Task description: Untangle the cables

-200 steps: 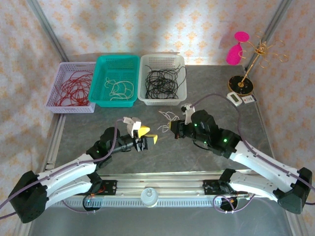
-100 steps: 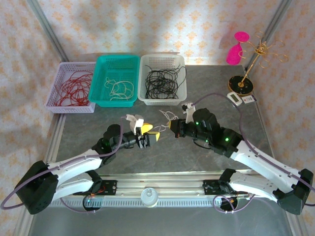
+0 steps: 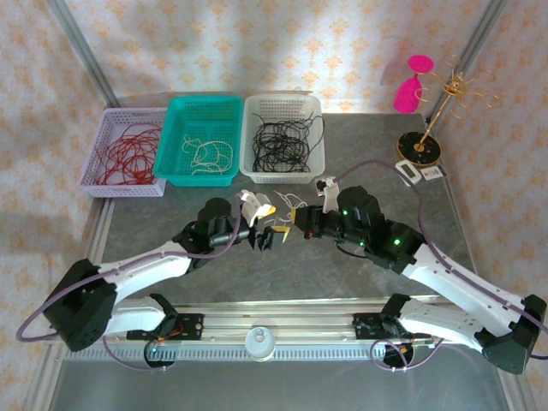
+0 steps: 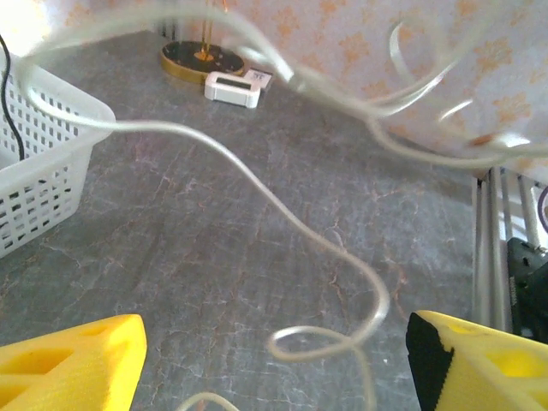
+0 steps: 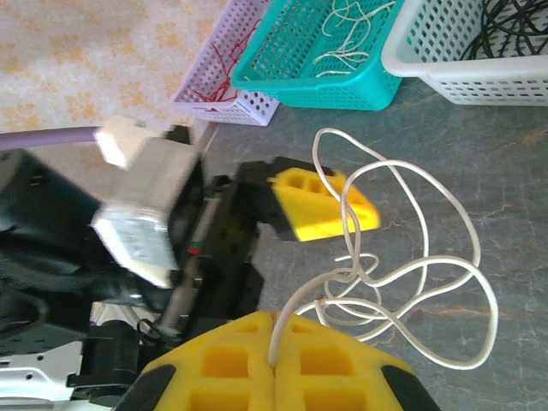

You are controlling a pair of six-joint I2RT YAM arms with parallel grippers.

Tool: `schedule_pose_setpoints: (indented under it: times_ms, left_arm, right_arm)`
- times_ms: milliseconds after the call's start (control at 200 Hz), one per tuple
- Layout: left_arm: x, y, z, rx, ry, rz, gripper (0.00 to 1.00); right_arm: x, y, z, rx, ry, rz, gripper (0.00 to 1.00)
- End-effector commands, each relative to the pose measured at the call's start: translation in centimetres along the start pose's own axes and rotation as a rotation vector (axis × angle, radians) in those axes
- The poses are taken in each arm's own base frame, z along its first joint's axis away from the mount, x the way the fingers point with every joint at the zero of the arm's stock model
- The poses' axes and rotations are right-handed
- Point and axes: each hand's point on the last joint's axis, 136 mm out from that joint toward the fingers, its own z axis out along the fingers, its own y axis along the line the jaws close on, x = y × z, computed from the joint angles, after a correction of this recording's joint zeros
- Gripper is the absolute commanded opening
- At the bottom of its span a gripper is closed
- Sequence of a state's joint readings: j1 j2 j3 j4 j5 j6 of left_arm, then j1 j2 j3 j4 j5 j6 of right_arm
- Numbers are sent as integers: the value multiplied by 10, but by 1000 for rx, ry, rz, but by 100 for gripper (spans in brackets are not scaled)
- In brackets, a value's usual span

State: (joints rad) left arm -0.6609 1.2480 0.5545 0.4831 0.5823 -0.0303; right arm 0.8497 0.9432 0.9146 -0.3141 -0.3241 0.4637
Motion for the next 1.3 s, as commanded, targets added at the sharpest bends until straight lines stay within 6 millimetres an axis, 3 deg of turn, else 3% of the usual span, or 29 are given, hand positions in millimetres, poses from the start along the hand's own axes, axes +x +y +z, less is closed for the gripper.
schedule_pose_setpoints:
  times_ms: [0,35,120,200,325,481,676,846,1016,1291]
  left_arm:
    - [-13,-3,16,58,-15,84,73]
    - [-13,-2,23,72,-3,85,63]
    - [-12,4,34,62,12,79,24]
    - [-17,15,35,1,-26,64,0]
    - [-21,30,20,-116,-106,40,0]
    - [-7,54,3,-237,-108,-28,0]
    - [19,77,-22,-365,-94,-102,0]
    - [25,106,-58,-548,-123,-176,0]
    - [19,118,-89,-653,-164,-204,0]
    - [5,132,-132,-829,-204,-232,0]
  right_arm:
    - [-18,20,-9,-62,-42,5,0]
    - [-20,21,-10,-64,-45,5,0]
    - [-25,24,-14,-64,-57,3,0]
    - [-30,26,-19,-60,-72,0,0]
    - [-37,23,-26,-26,-104,-2,0]
    - [-57,13,-41,51,-201,5,0]
    - [-94,1,-80,190,-385,-6,0]
    - [-113,-16,-111,361,-472,-74,0]
    - [-115,-34,-133,461,-534,-41,0]
    - [-96,-59,-155,527,-560,35,0]
